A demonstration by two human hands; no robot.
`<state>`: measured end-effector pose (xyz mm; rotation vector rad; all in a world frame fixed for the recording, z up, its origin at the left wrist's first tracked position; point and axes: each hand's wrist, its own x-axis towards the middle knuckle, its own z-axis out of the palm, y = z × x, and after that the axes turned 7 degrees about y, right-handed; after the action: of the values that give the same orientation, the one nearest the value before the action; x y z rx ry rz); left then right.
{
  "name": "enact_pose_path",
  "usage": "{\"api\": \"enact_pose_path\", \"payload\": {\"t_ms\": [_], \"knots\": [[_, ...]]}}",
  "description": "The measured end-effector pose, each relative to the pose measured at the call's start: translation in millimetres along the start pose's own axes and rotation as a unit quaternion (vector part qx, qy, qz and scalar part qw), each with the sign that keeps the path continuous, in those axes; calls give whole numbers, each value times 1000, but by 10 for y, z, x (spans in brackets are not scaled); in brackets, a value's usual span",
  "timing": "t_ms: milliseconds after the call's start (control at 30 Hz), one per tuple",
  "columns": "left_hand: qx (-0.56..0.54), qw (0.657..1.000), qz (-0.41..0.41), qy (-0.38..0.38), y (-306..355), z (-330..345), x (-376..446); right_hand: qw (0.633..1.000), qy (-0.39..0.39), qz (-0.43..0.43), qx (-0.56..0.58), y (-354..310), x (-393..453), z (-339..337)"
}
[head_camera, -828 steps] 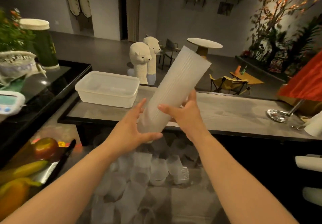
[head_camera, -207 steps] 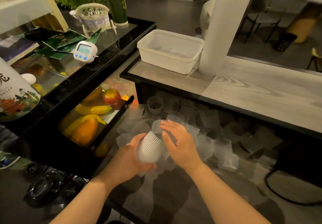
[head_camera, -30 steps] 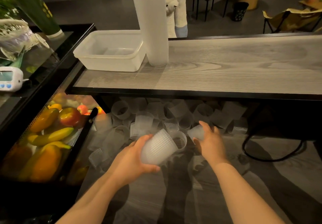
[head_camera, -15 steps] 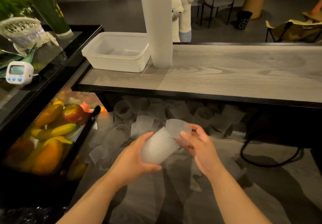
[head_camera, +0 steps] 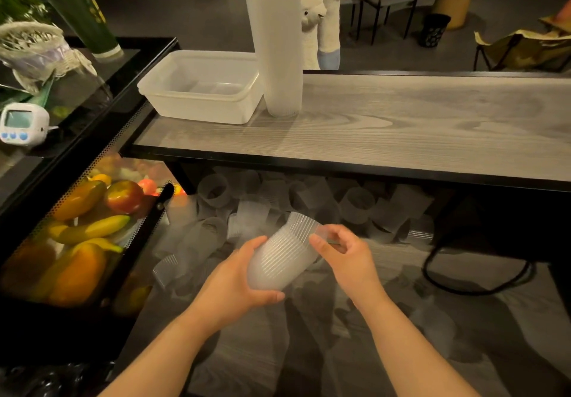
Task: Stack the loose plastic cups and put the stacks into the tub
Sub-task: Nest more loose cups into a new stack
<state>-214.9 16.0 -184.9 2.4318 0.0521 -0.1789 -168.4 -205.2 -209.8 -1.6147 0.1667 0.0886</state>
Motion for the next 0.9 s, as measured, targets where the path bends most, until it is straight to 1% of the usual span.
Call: {"api": "enact_pose_path", "payload": {"t_ms": [133,233,400,533,700,800,900], "knots": [[-18,1000,5,-18,67,75,57,1000,10,-9,-18,33,39,-100],[-20,999,10,-33,124,134,101,1000,22,-12,-11,53,28,-196],[-18,997,24,-67,271,306,194,997,52,-24,-51,143,-52,-452],[-12,994,39,-105,422,487,257,992,99,-24,-79,195,-144,-729],[-5,989,56,-140,604,688,326,980,188,-15,-71,209,-220,-970],[-6,987,63,-145,682,741,337,981,175,-20,-76,243,-269,-1063],[-11,987,74,-140,747,772,356,980,161,-45,-105,268,-327,-1128]]}}
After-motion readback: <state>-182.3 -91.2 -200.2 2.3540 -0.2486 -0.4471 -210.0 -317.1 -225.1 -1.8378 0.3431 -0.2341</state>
